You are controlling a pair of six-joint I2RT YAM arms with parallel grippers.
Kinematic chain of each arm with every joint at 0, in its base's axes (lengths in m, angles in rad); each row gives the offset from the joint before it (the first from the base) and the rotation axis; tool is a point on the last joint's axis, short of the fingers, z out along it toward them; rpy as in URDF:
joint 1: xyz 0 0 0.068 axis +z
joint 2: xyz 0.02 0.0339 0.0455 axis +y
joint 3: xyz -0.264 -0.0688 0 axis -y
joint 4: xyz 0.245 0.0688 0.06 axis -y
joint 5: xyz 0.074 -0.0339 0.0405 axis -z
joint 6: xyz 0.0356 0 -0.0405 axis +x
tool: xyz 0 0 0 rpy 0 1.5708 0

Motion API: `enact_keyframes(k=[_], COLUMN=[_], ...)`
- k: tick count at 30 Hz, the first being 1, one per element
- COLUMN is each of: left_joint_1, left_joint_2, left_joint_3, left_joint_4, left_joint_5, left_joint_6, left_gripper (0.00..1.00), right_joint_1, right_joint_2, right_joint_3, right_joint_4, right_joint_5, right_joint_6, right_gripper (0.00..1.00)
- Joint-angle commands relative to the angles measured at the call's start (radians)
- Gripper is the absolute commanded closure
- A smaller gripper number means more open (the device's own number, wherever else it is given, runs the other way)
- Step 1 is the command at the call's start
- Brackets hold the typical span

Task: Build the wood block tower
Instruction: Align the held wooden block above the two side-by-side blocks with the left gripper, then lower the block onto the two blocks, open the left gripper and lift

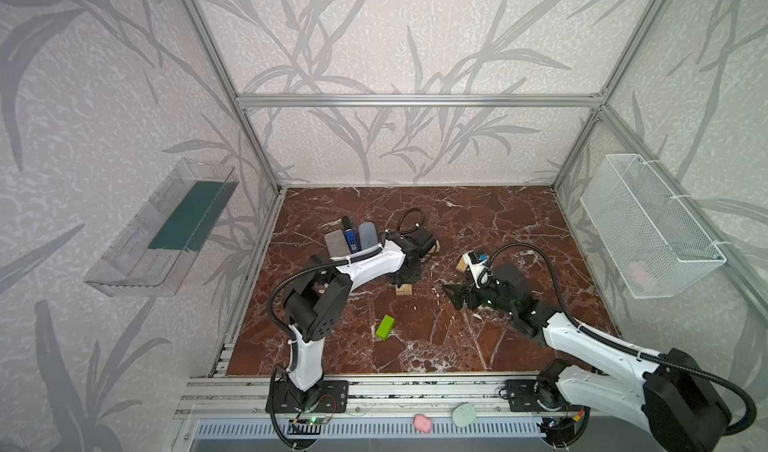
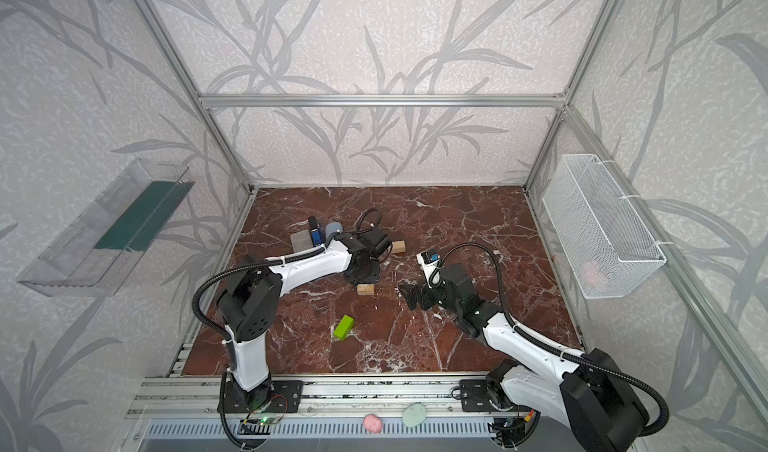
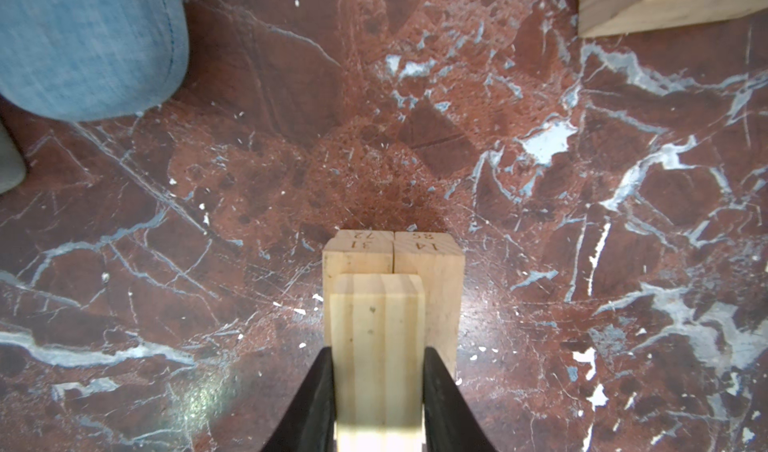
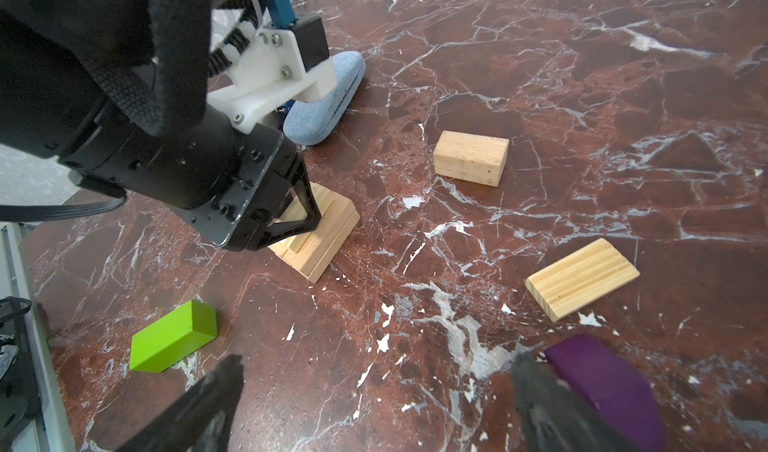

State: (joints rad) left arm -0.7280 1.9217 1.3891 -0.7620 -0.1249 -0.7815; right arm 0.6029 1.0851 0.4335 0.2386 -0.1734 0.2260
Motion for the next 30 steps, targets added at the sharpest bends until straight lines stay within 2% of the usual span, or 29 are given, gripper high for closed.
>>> enact_keyframes(k=[1,11,17,21,26,30], left_joint_1=[0.006,0.004,0.003,-0.006,-0.019,-0.031], left_joint_2=[0.011,-0.001,-0.069,-0.172,-0.338,-0.479], left_joint_3=[0.008,0.029,0.01,-0.033,-0.144,-0.282], left_joint_4=[-0.017,-0.028,-0.023,-0.018,-0.009,-0.004], left_joint_5=[-0.007,0.006,0.02,0.021,0.042,0.081], left_joint_6=[-0.004,0.031,0.036,0.043,0.07,0.083], left_gripper=[0.68,0.56,0.54,0.51,0.5,0.46], right_joint_1=[0.002,0.002,0.002,0.0,0.001,0.021], right_joint_2=[0.004,0.007,0.007,-0.002,-0.025,-0.015], right_joint_3=[-0.003,-0.003,0.007,0.016,-0.001,0.041], right_joint_4=[0.005,0.002,-0.02,-0.038,-0.022,-0.129], right_joint_5=[0.002,0.004,0.015,0.023,-0.057,-0.104], right_joint_6=[-0.013,-0.013,-0.005,0.03,0.079,0.12], right_gripper=[0.01,0.01,0.01,0.01,0.01,0.01])
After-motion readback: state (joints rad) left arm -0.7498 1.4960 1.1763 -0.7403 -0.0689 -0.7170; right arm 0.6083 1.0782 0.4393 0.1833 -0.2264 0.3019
